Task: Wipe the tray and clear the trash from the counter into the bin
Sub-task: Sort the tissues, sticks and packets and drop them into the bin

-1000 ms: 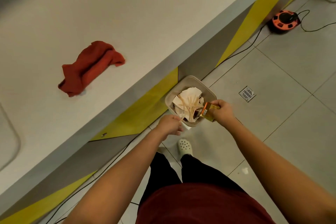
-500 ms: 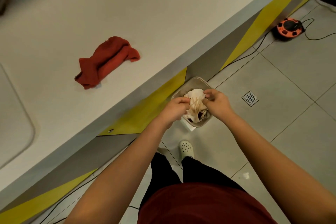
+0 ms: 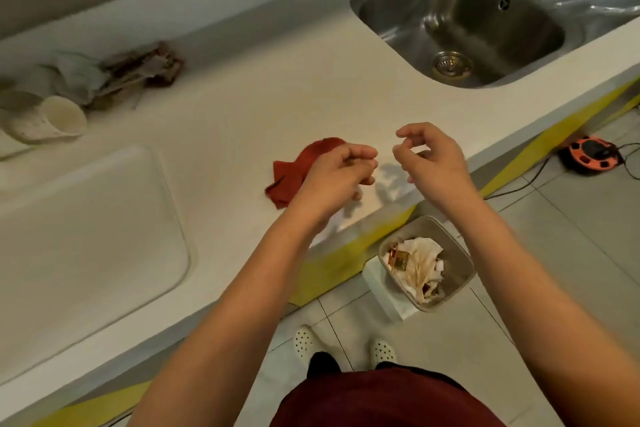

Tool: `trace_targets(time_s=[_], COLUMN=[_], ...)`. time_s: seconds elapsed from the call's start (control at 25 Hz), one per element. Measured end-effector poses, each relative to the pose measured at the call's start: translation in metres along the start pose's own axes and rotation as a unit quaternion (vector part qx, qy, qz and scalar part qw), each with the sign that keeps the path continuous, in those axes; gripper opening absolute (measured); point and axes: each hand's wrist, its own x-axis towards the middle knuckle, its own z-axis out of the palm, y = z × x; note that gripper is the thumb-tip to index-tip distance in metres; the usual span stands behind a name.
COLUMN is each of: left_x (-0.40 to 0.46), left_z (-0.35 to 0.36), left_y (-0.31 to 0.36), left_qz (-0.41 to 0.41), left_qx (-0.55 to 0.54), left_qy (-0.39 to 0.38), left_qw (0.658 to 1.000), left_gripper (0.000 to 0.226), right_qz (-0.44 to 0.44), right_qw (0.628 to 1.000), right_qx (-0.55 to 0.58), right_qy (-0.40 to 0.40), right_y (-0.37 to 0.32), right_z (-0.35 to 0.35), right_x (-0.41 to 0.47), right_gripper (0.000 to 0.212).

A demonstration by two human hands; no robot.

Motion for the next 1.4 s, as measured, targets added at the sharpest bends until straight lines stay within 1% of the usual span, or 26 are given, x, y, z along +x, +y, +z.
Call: trace_targets(time_s=[0.08, 0.16, 0.32, 0.44, 0.64, 0.8, 0.92, 0.96, 1.08, 1.16, 1.24, 1.28, 1.36, 1.4], left_x=[0.002, 0.001, -0.004, -0.003, 0.007, 0.028, 0.051, 0.06, 0.089, 0.108, 0.128, 0.138, 0.153, 0.157], left_z=[-0.034, -0.074, -0.143, -0.189, -0.267, -0.325, -0.359, -0.367, -0.389, -0.401, -0.415, -0.423, -0.434, -0.435], left_y=[0.01, 0.013, 0.011, 0.005, -0.002, -0.004, -0.007, -0.008, -0.011, -0.013, -0.021, -0.025, -0.031, -0.031], left_qz=[0.003, 0.006, 0.026, 0.025, 0.021, 0.013, 0.006, 0.009, 0.023, 0.026, 0.022, 0.021, 0.005, 0.006], left_qx=[-0.002, -0.008, -0.017, -0.016, -0.008, -0.01, 0.009, 0.033, 0.17, 0.257, 0.359, 0.4, 0.442, 0.455], left_qy=[0.046, 0.097, 0.163, 0.209, 0.293, 0.35, 0.391, 0.405, 0.423, 0.414, 0.401, 0.389, 0.359, 0.356], left_qw=[0.999, 0.995, 0.986, 0.977, 0.956, 0.937, 0.92, 0.914, 0.89, 0.873, 0.842, 0.829, 0.822, 0.816], left_gripper=[0.012, 0.015, 0.017, 0.018, 0.013, 0.013, 0.016, 0.018, 0.023, 0.025, 0.032, 0.038, 0.047, 0.047], right_qz=[-0.022, -0.046, -0.071, -0.091, -0.099, -0.123, -0.147, -0.16, -0.207, -0.227, -0.24, -0.251, -0.269, -0.28], right_qw=[0.999, 0.997, 0.99, 0.983, 0.975, 0.963, 0.95, 0.943, 0.915, 0.901, 0.897, 0.894, 0.877, 0.863], right_qx=[-0.001, -0.019, -0.043, -0.071, -0.088, -0.116, -0.148, -0.165, -0.224, -0.243, -0.24, -0.242, -0.275, -0.305], right_qy=[-0.031, -0.062, -0.114, -0.14, -0.179, -0.21, -0.231, -0.241, -0.265, -0.278, -0.284, -0.282, -0.289, -0.29], right_y=[-0.022, -0.04, -0.066, -0.08, -0.097, -0.118, -0.128, -0.132, -0.146, -0.159, -0.169, -0.17, -0.165, -0.161], right_z=[0.024, 0.057, 0.12, 0.161, 0.221, 0.261, 0.292, 0.301, 0.33, 0.351, 0.377, 0.39, 0.411, 0.419], right_x=[0.01, 0.019, 0.032, 0.039, 0.059, 0.097, 0.128, 0.139, 0.171, 0.189, 0.204, 0.212, 0.224, 0.228], right_gripper=[0.016, 0.016, 0.015, 0.015, 0.014, 0.012, 0.016, 0.018, 0.027, 0.03, 0.029, 0.031, 0.045, 0.048])
